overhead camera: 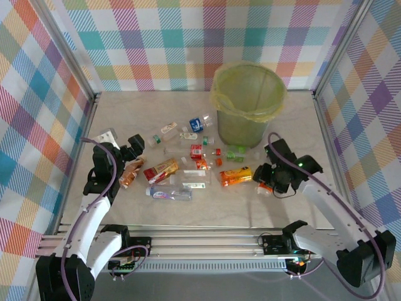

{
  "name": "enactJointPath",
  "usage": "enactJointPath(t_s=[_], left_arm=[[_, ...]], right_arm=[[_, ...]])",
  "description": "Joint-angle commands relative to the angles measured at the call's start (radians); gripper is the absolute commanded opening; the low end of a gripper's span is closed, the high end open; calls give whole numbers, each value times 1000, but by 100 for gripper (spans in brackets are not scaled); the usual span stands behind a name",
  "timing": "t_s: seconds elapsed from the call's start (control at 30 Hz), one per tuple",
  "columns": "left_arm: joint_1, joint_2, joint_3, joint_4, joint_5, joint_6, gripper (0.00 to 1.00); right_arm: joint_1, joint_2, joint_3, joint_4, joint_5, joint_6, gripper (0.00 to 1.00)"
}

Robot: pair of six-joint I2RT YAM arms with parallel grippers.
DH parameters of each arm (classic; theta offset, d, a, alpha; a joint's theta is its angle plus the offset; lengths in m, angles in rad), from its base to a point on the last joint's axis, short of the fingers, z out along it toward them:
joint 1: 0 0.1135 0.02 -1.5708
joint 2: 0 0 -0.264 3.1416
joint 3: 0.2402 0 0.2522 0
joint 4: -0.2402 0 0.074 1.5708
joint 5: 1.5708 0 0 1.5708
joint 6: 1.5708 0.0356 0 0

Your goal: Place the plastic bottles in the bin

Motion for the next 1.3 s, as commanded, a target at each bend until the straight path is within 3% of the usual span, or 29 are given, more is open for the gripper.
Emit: enactJointPath(t_s=[0.0,0.37,0.77,0.93,1.27], left_arm=[[-2,-15,37,-22,-18,-20,100],[-2,6,90,-97,23,-46,100],[-4,20,135,-176,62,-61,100],[-3,26,145,-188,59,-63,100],[-2,33,147,-190,55,-65,100]], right_arm=[[8,8,152,-56,39,-95,23],[-19,393,832,-23,111,-417,24],[-154,995,1611,-123,-15,-541,25],[-203,1127,1679,-153,-107,-545,27],[-211,1247,1643,-174,-111,-687,26]])
